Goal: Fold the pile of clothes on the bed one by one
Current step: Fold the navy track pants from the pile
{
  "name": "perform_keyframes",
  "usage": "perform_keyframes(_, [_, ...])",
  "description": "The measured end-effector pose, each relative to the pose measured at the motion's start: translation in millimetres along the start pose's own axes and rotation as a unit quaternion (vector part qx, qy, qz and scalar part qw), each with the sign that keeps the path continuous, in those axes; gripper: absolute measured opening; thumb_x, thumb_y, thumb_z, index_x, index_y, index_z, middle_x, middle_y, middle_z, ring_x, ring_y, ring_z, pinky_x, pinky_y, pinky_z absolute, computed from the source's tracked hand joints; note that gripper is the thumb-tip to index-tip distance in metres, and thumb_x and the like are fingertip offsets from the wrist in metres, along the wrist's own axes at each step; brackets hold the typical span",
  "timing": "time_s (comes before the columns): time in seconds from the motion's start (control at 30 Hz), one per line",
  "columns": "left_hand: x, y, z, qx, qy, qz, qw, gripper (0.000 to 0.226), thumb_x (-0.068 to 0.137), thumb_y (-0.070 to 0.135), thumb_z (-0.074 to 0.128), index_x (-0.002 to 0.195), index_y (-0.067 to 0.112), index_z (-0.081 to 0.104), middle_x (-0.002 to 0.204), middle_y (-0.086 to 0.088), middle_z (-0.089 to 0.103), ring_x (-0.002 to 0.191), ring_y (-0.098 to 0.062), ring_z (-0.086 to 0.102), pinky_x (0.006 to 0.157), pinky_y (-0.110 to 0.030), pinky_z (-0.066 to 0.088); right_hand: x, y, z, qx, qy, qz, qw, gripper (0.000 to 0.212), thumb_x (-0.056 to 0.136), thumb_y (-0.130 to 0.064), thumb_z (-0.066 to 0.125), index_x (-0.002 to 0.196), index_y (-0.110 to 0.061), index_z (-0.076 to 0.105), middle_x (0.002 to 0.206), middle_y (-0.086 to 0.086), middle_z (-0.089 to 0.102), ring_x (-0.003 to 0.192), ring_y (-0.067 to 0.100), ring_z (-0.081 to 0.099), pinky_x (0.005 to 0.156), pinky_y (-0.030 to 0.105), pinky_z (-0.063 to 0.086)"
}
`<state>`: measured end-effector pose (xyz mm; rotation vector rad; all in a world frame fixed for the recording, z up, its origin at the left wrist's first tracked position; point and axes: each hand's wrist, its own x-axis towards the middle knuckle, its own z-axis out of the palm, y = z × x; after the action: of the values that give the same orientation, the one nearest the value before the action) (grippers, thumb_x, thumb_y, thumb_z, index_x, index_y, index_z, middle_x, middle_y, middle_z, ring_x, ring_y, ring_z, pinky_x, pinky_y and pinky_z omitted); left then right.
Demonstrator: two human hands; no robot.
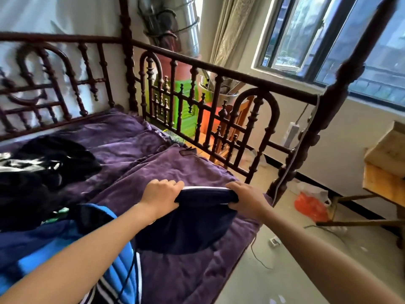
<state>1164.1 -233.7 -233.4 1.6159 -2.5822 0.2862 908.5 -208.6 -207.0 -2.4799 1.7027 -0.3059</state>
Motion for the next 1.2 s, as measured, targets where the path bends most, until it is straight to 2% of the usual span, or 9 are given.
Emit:
perform_keyframes(0.17, [56.8, -6.7, 17.7, -0.005, -0.056, -0.039, 0.998, 0.037, 0.084, 0.043, 0.055, 0.113, 0.022, 0.045, 0.111, 0.004, 0.062, 0.103, -0.02, 0.059, 0.07, -0.029, 0.032, 65.5, 54.7, 4.2, 0.02, -0.064, -0.002, 0.998, 0.026, 0.078, -0.025, 0.065, 0.102, -0.029, 0.059, 0.089, -0.016, 0.053, 0.083, 0.006, 0.05, 0.074, 0.022, 0.042])
perform_keyframes(0.27, [94.2, -2.0, 26.3, -0.013, -0.078, -0.073, 0.994, 0.032, 0.084, 0.041, 0.055, 0.108, 0.021, 0.046, 0.109, 0.003, 0.063, 0.101, -0.022, 0.06, 0.067, -0.029, 0.033, 113.3, 93.6, 5.9, 0.019, -0.094, -0.027, 0.995, 0.027, 0.076, -0.025, 0.065, 0.102, -0.029, 0.058, 0.086, -0.017, 0.051, 0.083, 0.011, 0.053, 0.074, 0.029, 0.048])
perform_keyframes(0.5, [181.3, 13.6, 46.5, 0.042, -0.094, -0.113, 0.988, 0.035, 0.087, 0.04, 0.052, 0.114, 0.019, 0.046, 0.111, 0.003, 0.061, 0.105, -0.021, 0.059, 0.069, -0.029, 0.032, 208.2, 183.9, 16.7, 0.032, -0.129, -0.106, 0.985, 0.041, 0.074, -0.026, 0.066, 0.114, -0.027, 0.058, 0.106, -0.005, 0.063, 0.096, 0.018, 0.058, 0.067, 0.023, 0.034])
perform_keyframes(0.63, [221.3, 12.1, 55.3, 0.067, -0.109, -0.14, 0.982, 0.033, 0.088, 0.038, 0.05, 0.115, 0.018, 0.046, 0.111, 0.003, 0.062, 0.107, -0.021, 0.058, 0.067, -0.029, 0.029, 261.3, 213.0, 28.3, 0.038, -0.122, -0.13, 0.983, 0.047, 0.074, -0.022, 0.067, 0.12, -0.021, 0.056, 0.113, 0.001, 0.063, 0.102, 0.025, 0.058, 0.076, 0.031, 0.042])
perform_keyframes(0.83, [256.2, -4.7, 64.5, 0.083, -0.138, -0.201, 0.966, 0.03, 0.09, 0.036, 0.049, 0.112, 0.016, 0.045, 0.112, 0.001, 0.062, 0.105, -0.023, 0.06, 0.068, -0.031, 0.037, 333.6, 221.6, 46.1, 0.04, -0.119, -0.172, 0.977, 0.047, 0.077, -0.02, 0.067, 0.122, -0.018, 0.054, 0.117, 0.005, 0.059, 0.11, 0.025, 0.051, 0.079, 0.033, 0.041])
perform_keyframes(0.93, [276.4, -5.1, 61.5, 0.087, -0.104, -0.22, 0.966, 0.031, 0.088, 0.037, 0.052, 0.11, 0.016, 0.047, 0.11, -0.001, 0.063, 0.103, -0.023, 0.061, 0.07, -0.03, 0.039, 355.1, 232.3, 45.2, 0.057, -0.082, -0.193, 0.976, 0.048, 0.074, -0.016, 0.069, 0.12, -0.014, 0.057, 0.116, 0.007, 0.061, 0.109, 0.028, 0.049, 0.083, 0.035, 0.04])
perform_keyframes(1.0, [288.1, 8.8, 61.7, 0.114, -0.019, -0.204, 0.972, 0.04, 0.068, 0.042, 0.074, 0.094, 0.015, 0.06, 0.087, -0.003, 0.069, 0.081, -0.021, 0.067, 0.062, -0.027, 0.044, 357.8, 247.2, 45.4, 0.059, -0.059, -0.2, 0.976, 0.046, 0.073, -0.014, 0.069, 0.118, -0.012, 0.059, 0.113, 0.007, 0.063, 0.106, 0.029, 0.051, 0.083, 0.034, 0.038])
perform_keyframes(1.07, [295.2, 34.2, 71.0, 0.109, 0.019, -0.189, 0.976, 0.047, 0.028, 0.038, 0.089, 0.062, 0.016, 0.064, 0.051, -0.002, 0.061, 0.046, -0.017, 0.061, 0.045, -0.021, 0.042, 347.3, 268.9, 49.4, 0.054, -0.058, -0.19, 0.979, 0.042, 0.074, -0.014, 0.07, 0.114, -0.011, 0.061, 0.111, 0.007, 0.064, 0.105, 0.029, 0.052, 0.084, 0.035, 0.04])
perform_keyframes(1.2, [286.5, 112.3, 124.8, 0.008, -0.051, -0.189, 0.981, 0.05, 0.014, 0.038, 0.089, 0.047, 0.016, 0.059, 0.04, -0.001, 0.053, 0.036, -0.013, 0.054, 0.041, -0.016, 0.038, 284.6, 321.2, 84.9, -0.017, -0.119, -0.143, 0.982, 0.038, 0.081, -0.025, 0.064, 0.118, -0.018, 0.059, 0.117, -0.001, 0.06, 0.116, 0.02, 0.049, 0.091, 0.03, 0.04])
